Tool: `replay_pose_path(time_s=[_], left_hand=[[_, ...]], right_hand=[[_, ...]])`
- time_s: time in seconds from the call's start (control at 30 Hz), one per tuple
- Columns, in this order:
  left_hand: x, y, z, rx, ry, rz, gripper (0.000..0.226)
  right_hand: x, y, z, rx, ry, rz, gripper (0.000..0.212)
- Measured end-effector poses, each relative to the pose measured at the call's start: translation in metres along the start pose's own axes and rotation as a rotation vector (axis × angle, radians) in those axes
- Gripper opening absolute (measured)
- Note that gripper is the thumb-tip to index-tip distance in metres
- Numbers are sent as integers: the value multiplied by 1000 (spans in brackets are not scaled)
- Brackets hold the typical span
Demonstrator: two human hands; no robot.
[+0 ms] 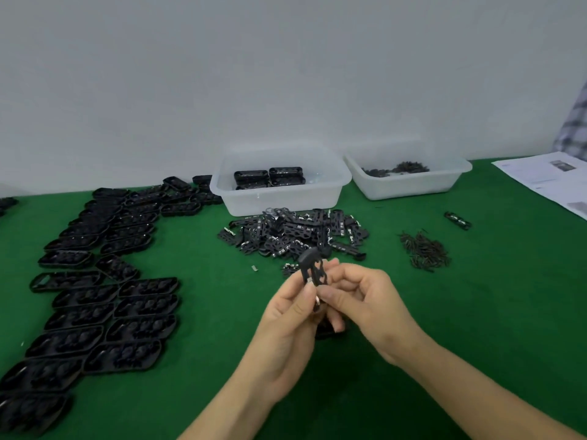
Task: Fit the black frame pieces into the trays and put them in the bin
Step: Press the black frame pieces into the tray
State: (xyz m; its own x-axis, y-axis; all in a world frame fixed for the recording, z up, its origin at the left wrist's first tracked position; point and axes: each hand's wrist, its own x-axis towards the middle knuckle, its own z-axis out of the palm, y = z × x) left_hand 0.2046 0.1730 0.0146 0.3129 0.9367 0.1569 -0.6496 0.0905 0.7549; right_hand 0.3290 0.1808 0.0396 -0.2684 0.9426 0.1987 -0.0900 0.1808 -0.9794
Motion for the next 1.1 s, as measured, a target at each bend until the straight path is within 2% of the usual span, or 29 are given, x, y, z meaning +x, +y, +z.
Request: replay_pose_path(time_s=[0.07,0.27,0.33,0.37,0.4,0.43,0.5,0.57,0.63,0.8,1.1], left_hand=[[2,2,-2,-15,21,22,72],[4,4,-12,-23,123,55,73],[3,5,-16,-33,131,72,63],[2,6,-17,-10,137,81,55],[2,9,-19,61,150,100,46],[1,13,-21,200,166,135,37],[-1,19,-26,627,196,222,31],[-1,23,-28,1082,175,316,27],[-1,21,-31,1349,110,371,28],[2,18,-28,1605,-115,266,24],[25,35,-5,1877,-443,140,23]], right_hand=[[4,-1,1,19,-19,16,19],[12,4,3,115,-113,51,16],[12,9,-10,-25,-91,0,23],[11,12,-21,-229,-56,-70,22],[11,14,-33,-458,-42,-119,20],[9,18,-46,-678,-72,-112,29],[2,28,-64,-982,-202,-3,68],[-4,38,-66,-1134,-259,45,84],[-7,46,-62,-1139,-228,10,81],[-8,49,-56,-1162,-202,-105,51],[-7,46,-55,-1154,-210,-105,48]])
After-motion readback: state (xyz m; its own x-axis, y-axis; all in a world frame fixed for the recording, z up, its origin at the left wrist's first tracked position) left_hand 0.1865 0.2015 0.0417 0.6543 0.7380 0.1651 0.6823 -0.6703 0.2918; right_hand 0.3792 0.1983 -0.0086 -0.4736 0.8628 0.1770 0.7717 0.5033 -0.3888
